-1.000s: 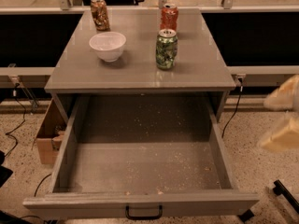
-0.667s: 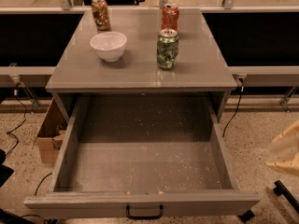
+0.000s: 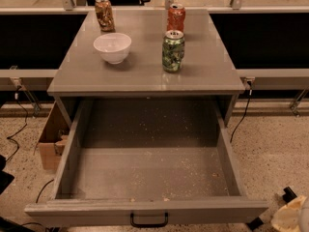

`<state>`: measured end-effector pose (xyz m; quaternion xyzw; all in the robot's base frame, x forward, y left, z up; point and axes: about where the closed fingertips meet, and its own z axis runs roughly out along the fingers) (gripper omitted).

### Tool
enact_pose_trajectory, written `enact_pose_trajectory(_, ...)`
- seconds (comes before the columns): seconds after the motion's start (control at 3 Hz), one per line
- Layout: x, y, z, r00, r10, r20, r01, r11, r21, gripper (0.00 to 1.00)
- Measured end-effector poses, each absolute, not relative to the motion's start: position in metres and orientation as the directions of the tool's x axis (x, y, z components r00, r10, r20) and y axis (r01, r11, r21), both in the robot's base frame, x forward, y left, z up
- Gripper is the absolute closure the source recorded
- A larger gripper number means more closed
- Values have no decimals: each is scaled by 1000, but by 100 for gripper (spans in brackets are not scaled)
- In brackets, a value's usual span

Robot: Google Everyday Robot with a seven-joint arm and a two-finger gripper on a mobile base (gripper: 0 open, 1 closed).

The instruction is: Close top drawer

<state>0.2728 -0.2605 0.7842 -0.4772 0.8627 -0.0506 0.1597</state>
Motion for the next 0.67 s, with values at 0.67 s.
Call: enact_pose_trajectory(0.67,268,-280,691,-480,-833,-275,-825,535,-181,100)
